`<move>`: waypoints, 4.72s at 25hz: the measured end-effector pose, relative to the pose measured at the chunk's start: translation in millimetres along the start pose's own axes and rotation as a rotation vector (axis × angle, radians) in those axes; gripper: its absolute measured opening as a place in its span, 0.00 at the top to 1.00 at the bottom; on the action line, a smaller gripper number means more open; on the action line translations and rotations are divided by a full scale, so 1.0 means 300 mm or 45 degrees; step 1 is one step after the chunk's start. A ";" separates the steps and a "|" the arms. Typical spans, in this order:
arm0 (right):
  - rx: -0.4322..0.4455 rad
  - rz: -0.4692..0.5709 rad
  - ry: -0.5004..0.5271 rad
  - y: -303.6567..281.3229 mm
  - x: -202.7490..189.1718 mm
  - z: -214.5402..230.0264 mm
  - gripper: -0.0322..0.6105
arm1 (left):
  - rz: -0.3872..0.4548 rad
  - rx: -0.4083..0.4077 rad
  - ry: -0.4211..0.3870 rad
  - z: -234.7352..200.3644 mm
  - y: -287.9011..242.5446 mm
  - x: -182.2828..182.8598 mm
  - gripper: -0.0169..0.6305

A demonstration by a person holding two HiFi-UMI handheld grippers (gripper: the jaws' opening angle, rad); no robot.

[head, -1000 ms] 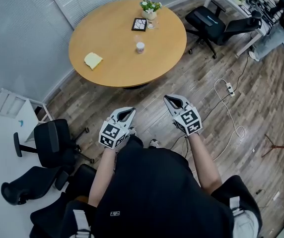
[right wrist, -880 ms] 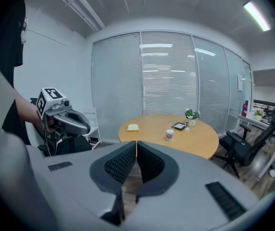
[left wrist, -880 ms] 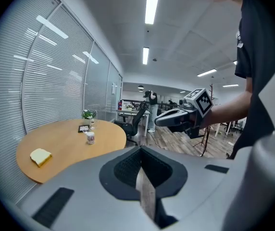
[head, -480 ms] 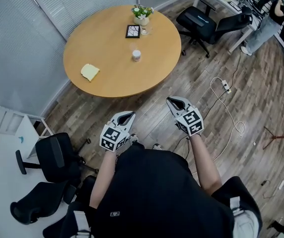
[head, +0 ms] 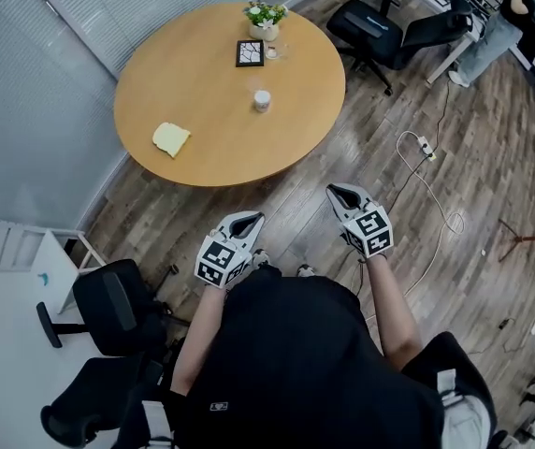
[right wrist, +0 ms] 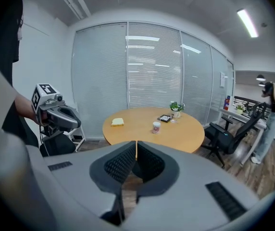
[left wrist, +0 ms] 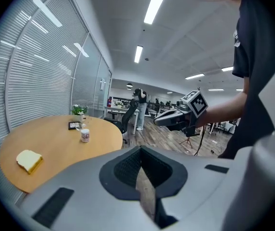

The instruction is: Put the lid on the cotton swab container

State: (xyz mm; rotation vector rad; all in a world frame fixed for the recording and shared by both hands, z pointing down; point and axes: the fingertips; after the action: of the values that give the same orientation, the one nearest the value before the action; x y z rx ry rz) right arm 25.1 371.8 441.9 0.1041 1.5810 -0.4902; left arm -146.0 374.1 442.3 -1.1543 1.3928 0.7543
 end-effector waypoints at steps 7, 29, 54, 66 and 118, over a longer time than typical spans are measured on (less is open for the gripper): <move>-0.047 -0.057 -0.033 -0.037 -0.059 -0.037 0.94 | -0.052 -0.069 0.025 -0.051 0.033 -0.061 0.96; 0.090 -0.056 -0.074 -0.148 -0.098 0.110 0.94 | -0.107 0.049 0.041 -0.139 -0.138 -0.043 0.96; 0.432 -0.102 -0.036 -0.210 -0.199 0.294 0.94 | -0.094 0.236 0.032 -0.129 -0.498 0.012 0.96; 0.424 -0.115 -0.054 -0.243 -0.201 0.286 0.94 | -0.099 0.245 0.057 -0.175 -0.482 -0.001 0.96; 0.410 -0.194 -0.048 -0.808 -0.116 0.476 0.94 | -0.182 0.193 0.145 -0.789 -0.650 -0.005 0.96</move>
State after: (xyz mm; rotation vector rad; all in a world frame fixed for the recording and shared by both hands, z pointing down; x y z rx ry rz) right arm 73.8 108.7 535.7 0.2184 1.4692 -0.8598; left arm -45.7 94.4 517.7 -1.1781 1.4191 0.4795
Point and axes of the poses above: the fingertips, and each gripper's own axes: y backward along the fingers, z to its right, x out of its top, and after that the axes turned 14 degrees about z, right-handed
